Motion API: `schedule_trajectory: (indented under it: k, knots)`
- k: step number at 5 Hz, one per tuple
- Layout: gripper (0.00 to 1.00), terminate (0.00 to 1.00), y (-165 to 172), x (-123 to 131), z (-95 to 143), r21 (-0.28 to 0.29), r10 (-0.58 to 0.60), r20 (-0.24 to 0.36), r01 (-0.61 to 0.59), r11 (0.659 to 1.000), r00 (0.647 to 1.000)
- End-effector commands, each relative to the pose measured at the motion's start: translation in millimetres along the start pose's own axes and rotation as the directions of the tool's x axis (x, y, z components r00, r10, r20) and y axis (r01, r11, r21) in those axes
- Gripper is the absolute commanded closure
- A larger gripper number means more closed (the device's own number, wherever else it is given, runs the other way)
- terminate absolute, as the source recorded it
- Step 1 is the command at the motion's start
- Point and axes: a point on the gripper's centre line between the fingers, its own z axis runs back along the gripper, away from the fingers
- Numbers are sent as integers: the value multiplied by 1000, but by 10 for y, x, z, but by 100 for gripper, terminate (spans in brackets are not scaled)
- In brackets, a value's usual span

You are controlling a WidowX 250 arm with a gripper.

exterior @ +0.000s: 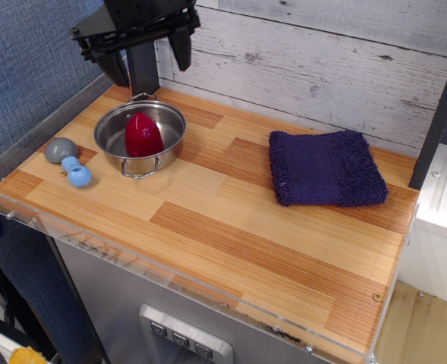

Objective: Place the red yam inside of the metal pot near the blue scoop.

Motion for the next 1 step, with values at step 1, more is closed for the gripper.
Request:
schedule_trajectory:
  k: [1]
  knots:
    - [0,100,47,-19,125,-9,3,31,-3,1000,1000]
